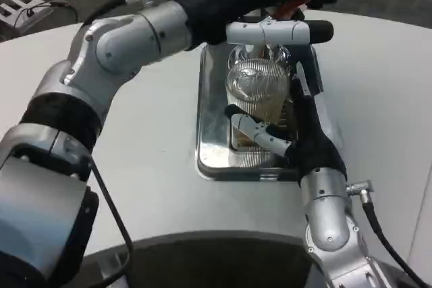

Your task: Grasp the cup under the faucet to collect the drink, then remove the cup.

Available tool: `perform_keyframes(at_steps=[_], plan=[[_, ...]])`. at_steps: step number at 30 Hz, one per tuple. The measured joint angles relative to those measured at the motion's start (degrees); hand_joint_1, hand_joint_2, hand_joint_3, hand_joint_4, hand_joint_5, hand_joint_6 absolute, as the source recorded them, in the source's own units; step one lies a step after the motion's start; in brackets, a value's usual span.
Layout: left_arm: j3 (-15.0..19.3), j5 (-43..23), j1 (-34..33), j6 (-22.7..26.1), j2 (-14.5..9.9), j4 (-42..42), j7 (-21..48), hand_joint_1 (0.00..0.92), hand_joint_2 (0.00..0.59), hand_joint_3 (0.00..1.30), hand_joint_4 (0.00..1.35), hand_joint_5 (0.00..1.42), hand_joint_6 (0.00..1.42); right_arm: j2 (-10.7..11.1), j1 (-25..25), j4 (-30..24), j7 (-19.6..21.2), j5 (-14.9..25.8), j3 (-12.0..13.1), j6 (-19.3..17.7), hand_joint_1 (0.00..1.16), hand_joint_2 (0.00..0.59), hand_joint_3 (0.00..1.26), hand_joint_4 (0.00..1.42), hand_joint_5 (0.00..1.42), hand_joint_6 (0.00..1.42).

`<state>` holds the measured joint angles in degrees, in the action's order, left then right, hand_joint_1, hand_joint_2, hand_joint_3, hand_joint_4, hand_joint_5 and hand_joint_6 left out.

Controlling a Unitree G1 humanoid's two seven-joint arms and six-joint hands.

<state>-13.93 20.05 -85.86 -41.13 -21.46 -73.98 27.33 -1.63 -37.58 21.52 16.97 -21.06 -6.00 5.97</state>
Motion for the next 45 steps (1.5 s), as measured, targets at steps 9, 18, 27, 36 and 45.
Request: perform_keyframes(at_steps=[9,18,27,36,45], plan=[[0.0,0.0,-0.2,-0.2,-0.1,0.0,0.4,0.000,0.000,0.21,0.17,0.25,0.20,-0.5,-2.2,5.4,2.7,0.3,0.3,-1.5,0.69,0.189,0.00,0.00,0.00,0.05],[-0.7,0.7,-0.3,-2.0,-0.7,0.0,0.3,0.000,0.000,0.21,0.17,0.25,0.20,-0.8,-4.1,8.5,4.4,1.3,0.4,-2.7,0.69,0.200,0.00,0.00,0.00,0.05],[-1.7,1.3,-0.3,-3.5,-1.1,0.0,-0.6,0.000,0.002,0.22,0.17,0.25,0.20,-0.8,-4.1,8.6,5.3,1.3,0.4,-2.7,0.69,0.203,0.00,0.00,0.00,0.05],[-2.8,2.2,-0.5,-4.4,-1.3,0.0,-1.4,0.000,0.000,0.22,0.18,0.25,0.20,-1.6,-5.1,9.5,7.6,1.2,0.2,-2.7,0.69,0.203,0.00,0.00,0.00,0.06],[-2.8,2.5,-0.5,-4.7,-1.4,0.0,-1.4,0.000,0.000,0.22,0.18,0.25,0.20,-2.2,-5.9,11.8,8.4,1.2,0.1,-2.7,0.69,0.203,0.00,0.00,0.01,0.07]])
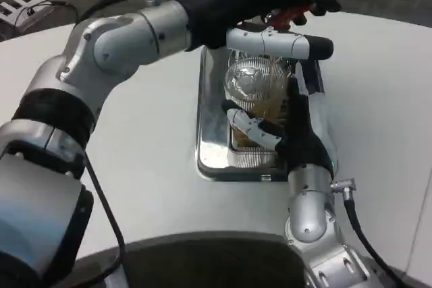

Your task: Grasp the cup under the faucet to collect the drink, then remove the cup.

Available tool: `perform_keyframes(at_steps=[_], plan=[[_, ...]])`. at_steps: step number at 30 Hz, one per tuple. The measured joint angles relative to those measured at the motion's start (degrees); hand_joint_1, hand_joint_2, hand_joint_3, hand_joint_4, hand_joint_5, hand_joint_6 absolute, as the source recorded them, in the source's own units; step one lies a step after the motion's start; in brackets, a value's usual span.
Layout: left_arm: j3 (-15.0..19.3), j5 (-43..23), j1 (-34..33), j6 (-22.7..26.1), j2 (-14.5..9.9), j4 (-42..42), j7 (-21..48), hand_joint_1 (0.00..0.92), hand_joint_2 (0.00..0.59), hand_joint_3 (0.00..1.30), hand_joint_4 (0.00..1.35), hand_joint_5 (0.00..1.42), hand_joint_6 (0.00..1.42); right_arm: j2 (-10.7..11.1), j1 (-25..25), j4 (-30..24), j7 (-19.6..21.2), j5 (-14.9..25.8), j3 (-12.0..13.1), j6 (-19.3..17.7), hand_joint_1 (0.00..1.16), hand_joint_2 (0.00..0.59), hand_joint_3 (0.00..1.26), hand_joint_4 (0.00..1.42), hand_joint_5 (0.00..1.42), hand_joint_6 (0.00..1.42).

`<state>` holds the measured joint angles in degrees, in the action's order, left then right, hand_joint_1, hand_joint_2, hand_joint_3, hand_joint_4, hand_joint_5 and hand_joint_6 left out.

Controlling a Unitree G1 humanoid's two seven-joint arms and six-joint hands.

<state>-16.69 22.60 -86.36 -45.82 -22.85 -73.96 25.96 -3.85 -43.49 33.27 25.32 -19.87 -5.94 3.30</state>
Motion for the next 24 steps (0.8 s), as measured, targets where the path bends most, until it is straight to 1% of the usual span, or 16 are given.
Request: perform_keyframes(at_steps=[4,6,13,18,20,24], plan=[[0.0,0.0,0.0,-0.1,-0.1,0.0,0.0,0.000,0.000,0.22,0.18,0.25,0.20,-0.1,-0.8,1.0,0.9,0.0,0.0,-0.1,0.69,0.204,0.00,0.00,0.02,0.07],[0.0,0.1,0.0,-0.2,-0.2,0.0,0.0,0.000,0.000,0.22,0.18,0.25,0.20,-0.2,-1.6,2.5,1.5,0.0,0.0,-0.5,0.69,0.204,0.00,0.00,0.02,0.08],[0.0,0.1,0.0,-0.3,-0.5,0.0,0.0,0.000,0.000,0.22,0.18,0.25,0.20,-0.2,-3.4,5.2,3.0,0.0,-0.3,-0.7,0.70,0.209,0.00,0.01,0.06,0.10],[0.0,0.1,0.0,-0.4,-0.8,0.0,0.0,0.000,0.000,0.22,0.18,0.25,0.20,-0.3,-5.3,8.5,4.4,0.2,-0.3,-2.0,0.71,0.213,0.00,0.09,0.13,0.13],[0.0,0.1,0.0,-0.4,-0.9,0.0,0.0,0.000,0.000,0.22,0.19,0.26,0.20,-0.3,-5.5,9.1,5.0,0.2,-0.3,-2.5,0.73,0.216,0.02,0.14,0.15,0.16],[0.0,0.1,0.0,-0.4,-1.0,0.0,0.0,0.000,0.000,0.23,0.19,0.26,0.20,-0.4,-6.4,11.4,5.8,1.1,-0.3,-4.6,0.74,0.217,0.09,0.20,0.18,0.17]])
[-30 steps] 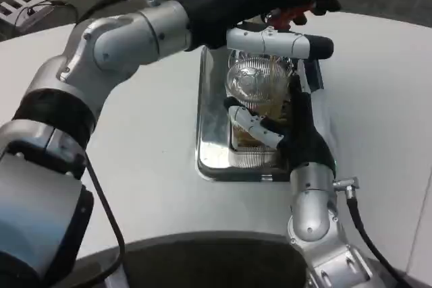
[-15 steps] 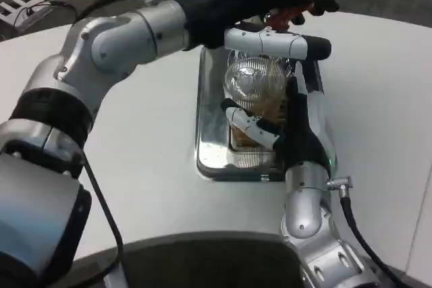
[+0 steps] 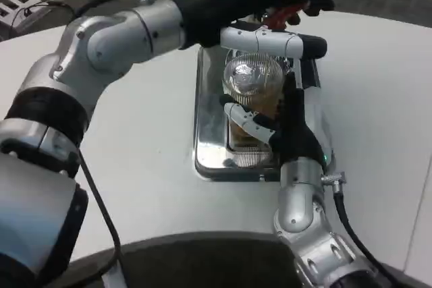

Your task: Grasp the cup under the faucet to collect the drink, then remove the cup.

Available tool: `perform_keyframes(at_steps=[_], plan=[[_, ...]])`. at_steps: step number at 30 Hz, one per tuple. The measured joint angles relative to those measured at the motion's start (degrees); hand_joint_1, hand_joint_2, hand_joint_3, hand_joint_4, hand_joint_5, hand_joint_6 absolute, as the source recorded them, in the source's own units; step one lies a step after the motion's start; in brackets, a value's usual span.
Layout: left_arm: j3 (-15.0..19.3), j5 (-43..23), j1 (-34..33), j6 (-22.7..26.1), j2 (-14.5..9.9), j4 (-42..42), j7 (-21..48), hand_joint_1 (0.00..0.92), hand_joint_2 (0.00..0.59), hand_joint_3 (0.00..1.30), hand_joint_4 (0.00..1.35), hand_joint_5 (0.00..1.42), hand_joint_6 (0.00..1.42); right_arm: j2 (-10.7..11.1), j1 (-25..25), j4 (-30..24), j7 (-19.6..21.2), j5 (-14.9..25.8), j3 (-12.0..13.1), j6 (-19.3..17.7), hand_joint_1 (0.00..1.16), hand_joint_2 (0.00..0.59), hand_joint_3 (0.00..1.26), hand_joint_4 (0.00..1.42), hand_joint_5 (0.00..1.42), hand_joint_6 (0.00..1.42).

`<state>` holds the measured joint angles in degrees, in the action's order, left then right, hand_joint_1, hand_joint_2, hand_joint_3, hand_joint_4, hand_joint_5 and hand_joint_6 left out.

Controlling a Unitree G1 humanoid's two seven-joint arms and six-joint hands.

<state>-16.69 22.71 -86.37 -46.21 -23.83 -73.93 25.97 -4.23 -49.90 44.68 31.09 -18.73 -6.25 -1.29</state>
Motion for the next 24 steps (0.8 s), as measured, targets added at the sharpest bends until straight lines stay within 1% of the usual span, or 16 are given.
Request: perform_keyframes(at_steps=[2,4,8,9,10,12,13,16,19,24], plan=[[0.0,0.0,0.0,0.0,0.0,0.0,0.0,0.000,0.000,0.23,0.20,0.26,0.20,0.0,-0.3,0.7,0.1,0.2,0.0,-0.7,0.75,0.207,0.10,0.21,0.20,0.18],[0.0,0.0,0.0,0.0,-0.2,0.0,0.0,0.000,0.000,0.23,0.20,0.26,0.21,-0.1,-0.8,2.1,0.5,0.5,0.1,-1.8,0.76,0.211,0.12,0.23,0.22,0.18],[0.1,0.0,0.0,0.0,-0.3,0.0,0.0,0.000,0.000,0.24,0.21,0.27,0.21,-0.1,-1.2,3.2,1.3,1.0,0.1,-2.7,0.79,0.218,0.18,0.28,0.25,0.21],[0.3,-0.1,0.0,0.0,-0.4,0.0,0.0,0.000,0.000,0.24,0.22,0.27,0.21,-0.2,-1.4,3.8,2.4,1.0,0.0,-3.1,0.79,0.218,0.20,0.30,0.26,0.22],[0.3,-0.1,0.0,0.0,-0.4,0.0,0.0,0.000,0.001,0.24,0.22,0.27,0.21,-0.2,-1.4,4.0,2.6,1.0,0.0,-3.1,0.80,0.218,0.21,0.31,0.28,0.22],[0.8,-0.3,0.0,0.0,-0.5,0.0,0.3,0.000,0.002,0.24,0.22,0.29,0.21,-0.2,-1.5,4.5,5.5,1.0,-0.6,-3.1,0.81,0.222,0.26,0.35,0.31,0.24],[1.2,-0.5,0.1,0.0,-0.6,0.0,0.6,0.000,0.002,0.24,0.22,0.30,0.21,-0.2,-1.5,4.5,6.0,1.0,-0.7,-3.1,0.81,0.222,0.27,0.37,0.32,0.25],[3.1,-2.3,0.6,0.6,-0.7,-0.1,1.6,0.000,0.002,0.24,0.22,0.30,0.22,-0.2,-1.5,4.8,8.0,1.2,-0.8,-3.1,0.83,0.232,0.33,0.43,0.38,0.28],[5.2,-4.1,1.2,1.1,-0.8,-0.2,2.3,0.000,0.008,0.23,0.23,0.32,0.22,-0.3,-1.5,4.8,9.5,1.3,-0.9,-3.1,0.84,0.227,0.40,0.50,0.43,0.31],[8.9,-6.6,1.5,2.1,-0.9,-0.4,3.6,0.000,0.008,0.24,0.23,0.35,0.23,-0.3,-1.5,4.7,10.7,1.4,-1.2,-3.1,0.86,0.220,0.51,0.62,0.55,0.37]])
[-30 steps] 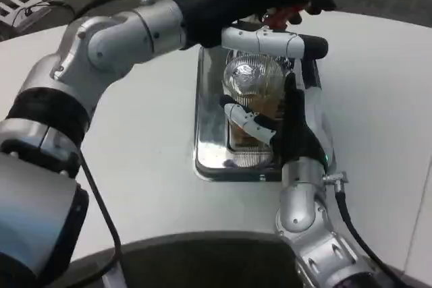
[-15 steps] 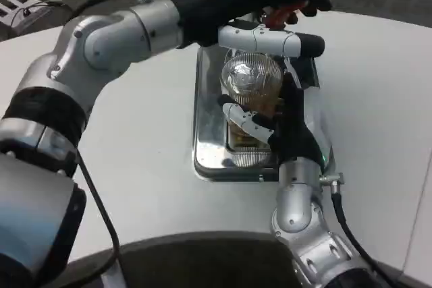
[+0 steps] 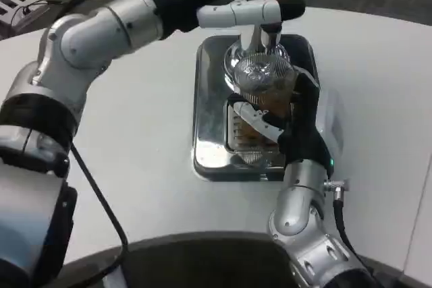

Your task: Grasp the cup under the faucet to collect the drink, then remove the cup.

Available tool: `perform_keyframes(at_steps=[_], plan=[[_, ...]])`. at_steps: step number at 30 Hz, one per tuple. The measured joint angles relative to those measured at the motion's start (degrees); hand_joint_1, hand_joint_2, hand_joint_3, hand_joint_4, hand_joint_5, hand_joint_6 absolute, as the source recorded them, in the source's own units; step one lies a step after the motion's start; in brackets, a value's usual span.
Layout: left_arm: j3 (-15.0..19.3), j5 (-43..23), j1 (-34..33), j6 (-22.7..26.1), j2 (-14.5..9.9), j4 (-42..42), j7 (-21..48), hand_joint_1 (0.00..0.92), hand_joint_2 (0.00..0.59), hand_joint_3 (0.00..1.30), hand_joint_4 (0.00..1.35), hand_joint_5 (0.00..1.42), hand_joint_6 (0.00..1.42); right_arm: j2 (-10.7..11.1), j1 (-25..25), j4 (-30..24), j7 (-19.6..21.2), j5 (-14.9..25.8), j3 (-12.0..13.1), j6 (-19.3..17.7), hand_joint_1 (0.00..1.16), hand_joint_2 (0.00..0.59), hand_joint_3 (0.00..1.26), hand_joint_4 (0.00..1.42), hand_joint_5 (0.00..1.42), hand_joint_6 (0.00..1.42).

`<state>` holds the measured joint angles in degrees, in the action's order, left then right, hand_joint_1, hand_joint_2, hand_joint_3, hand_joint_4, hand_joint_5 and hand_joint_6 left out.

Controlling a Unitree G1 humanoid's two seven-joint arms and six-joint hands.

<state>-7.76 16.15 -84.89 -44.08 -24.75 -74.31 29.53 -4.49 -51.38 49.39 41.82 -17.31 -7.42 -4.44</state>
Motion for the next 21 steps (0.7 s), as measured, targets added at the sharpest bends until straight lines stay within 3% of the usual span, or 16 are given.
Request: perform_keyframes(at_steps=[13,21], plan=[[7.8,-7.0,1.7,0.2,-0.3,0.0,2.9,0.000,0.012,0.28,0.30,0.42,0.30,-0.1,2.4,-3.2,2.4,0.3,-0.6,0.4,0.86,0.184,0.67,0.82,0.77,0.49],[11.6,-10.2,2.3,0.2,-1.3,0.4,4.2,0.000,0.012,0.30,0.33,0.45,0.31,-0.1,6.5,-9.4,3.0,-0.1,-1.7,2.2,0.87,0.172,0.76,0.91,0.86,0.56]])
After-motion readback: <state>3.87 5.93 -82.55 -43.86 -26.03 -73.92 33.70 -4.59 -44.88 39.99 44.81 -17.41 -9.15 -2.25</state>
